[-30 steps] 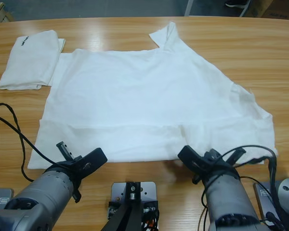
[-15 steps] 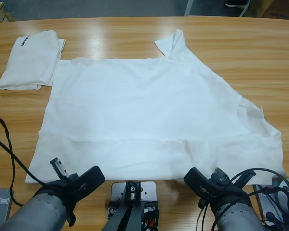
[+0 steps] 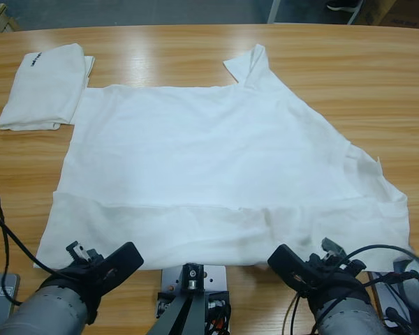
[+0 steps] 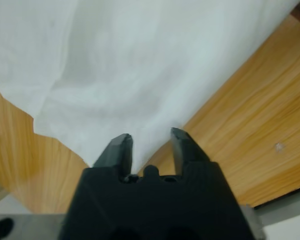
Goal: Fold clothes
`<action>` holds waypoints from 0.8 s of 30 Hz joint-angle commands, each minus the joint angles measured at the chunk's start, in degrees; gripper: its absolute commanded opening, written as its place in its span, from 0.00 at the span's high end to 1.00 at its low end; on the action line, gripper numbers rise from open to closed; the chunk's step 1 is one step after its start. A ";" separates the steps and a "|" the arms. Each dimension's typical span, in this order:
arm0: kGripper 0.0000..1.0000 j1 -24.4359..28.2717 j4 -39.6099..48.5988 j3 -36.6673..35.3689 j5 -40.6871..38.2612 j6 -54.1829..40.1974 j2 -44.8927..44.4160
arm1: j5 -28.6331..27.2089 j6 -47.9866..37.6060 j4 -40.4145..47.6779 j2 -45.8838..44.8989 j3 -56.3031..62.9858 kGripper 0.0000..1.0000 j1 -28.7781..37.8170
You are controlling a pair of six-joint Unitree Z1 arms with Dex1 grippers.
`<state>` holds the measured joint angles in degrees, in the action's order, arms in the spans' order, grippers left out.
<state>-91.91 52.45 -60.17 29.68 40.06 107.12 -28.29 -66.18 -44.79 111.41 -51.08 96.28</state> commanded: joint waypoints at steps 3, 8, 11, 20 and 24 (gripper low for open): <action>0.00 16.24 6.61 -1.14 -0.85 8.12 -14.66 | -0.20 11.57 -10.51 -25.76 -4.52 0.00 -13.53; 0.00 26.96 6.43 -4.02 -6.76 13.83 -13.59 | 8.11 31.26 -6.01 -34.76 -7.07 0.01 -42.53; 0.00 29.81 6.35 -5.44 -10.19 17.52 -10.48 | 19.94 39.96 0.57 -33.44 -8.72 0.06 -62.87; 0.00 32.71 6.08 -8.47 -17.50 21.51 -5.86 | 45.13 38.71 16.14 -13.26 -13.70 0.05 -97.18; 0.00 34.17 6.26 -8.43 -18.04 21.11 -6.05 | 45.96 36.72 16.99 -11.71 -10.29 0.11 -103.75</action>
<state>-59.88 58.16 -68.46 13.08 60.81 98.82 14.35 -26.34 -30.37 92.99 -64.78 2.19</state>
